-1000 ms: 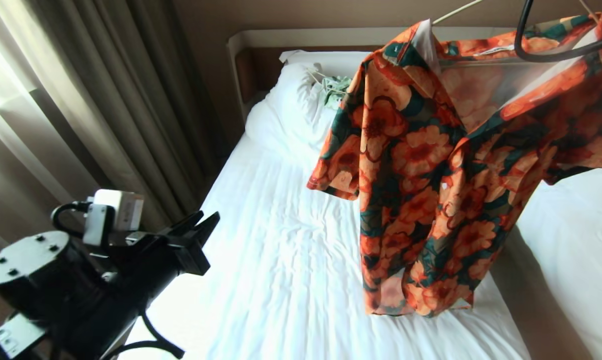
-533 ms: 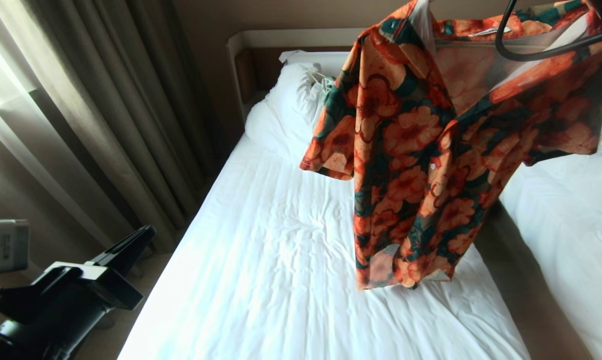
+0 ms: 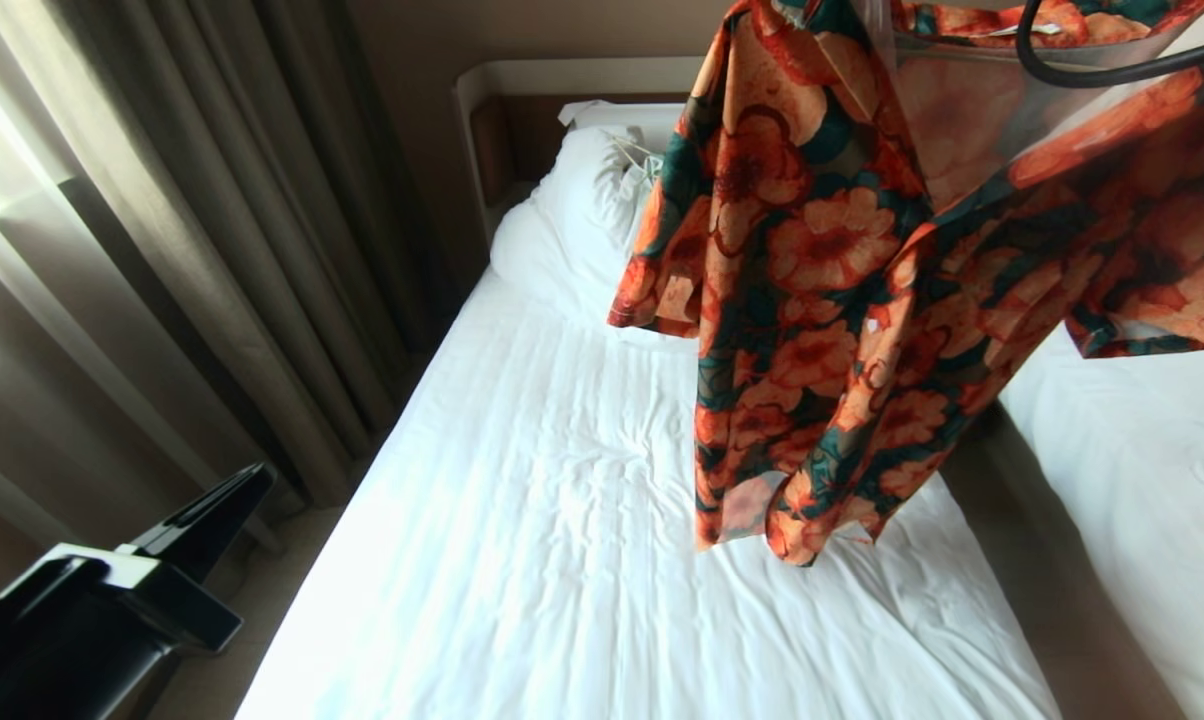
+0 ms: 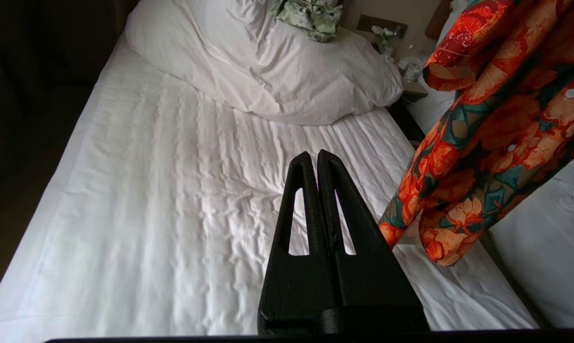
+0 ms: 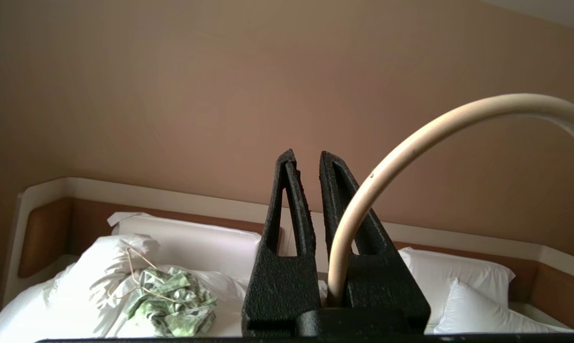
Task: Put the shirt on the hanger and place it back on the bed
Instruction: Take the clothes hanger out of the clothes
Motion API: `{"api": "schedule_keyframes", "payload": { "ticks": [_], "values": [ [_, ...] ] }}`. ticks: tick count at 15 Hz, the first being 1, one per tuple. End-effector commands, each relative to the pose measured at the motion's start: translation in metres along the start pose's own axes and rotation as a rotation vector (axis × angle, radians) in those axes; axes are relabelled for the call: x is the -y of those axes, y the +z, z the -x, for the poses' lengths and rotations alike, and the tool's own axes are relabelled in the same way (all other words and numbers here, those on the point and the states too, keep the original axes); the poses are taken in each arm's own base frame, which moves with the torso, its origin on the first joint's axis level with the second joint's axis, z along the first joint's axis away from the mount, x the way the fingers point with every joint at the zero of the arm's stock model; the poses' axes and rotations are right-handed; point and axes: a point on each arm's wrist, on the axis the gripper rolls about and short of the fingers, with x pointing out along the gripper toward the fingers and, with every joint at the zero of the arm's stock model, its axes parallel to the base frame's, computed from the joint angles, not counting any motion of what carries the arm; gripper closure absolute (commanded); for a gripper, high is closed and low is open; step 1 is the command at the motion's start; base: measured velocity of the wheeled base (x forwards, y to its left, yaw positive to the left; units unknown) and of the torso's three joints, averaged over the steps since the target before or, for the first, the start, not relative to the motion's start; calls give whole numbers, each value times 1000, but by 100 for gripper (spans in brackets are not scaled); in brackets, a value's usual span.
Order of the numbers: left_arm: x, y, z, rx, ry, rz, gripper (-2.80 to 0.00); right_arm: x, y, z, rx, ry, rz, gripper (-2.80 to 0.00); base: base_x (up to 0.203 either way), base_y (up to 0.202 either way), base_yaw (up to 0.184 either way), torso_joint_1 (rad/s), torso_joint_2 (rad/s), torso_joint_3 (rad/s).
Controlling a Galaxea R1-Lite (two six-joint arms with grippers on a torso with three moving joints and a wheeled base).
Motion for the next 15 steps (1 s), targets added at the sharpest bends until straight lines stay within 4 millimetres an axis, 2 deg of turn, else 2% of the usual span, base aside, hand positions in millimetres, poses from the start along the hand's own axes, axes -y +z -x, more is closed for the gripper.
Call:
{"api": "schedule_keyframes", "payload": {
  "ticks": [1,10,15],
  "values": [
    [0,2,2,15,0,-1,0,5,8,1,13,-9,13,0,0,0,0,0,0,0],
    [0,7,6,36,-2,-7,0,9,14,2,15,-24,78,0,0,0,0,0,0,0],
    [1,11,8,61,-6,-37,0,5,15,3,13,-15,89,0,0,0,0,0,0,0]
  ]
}}
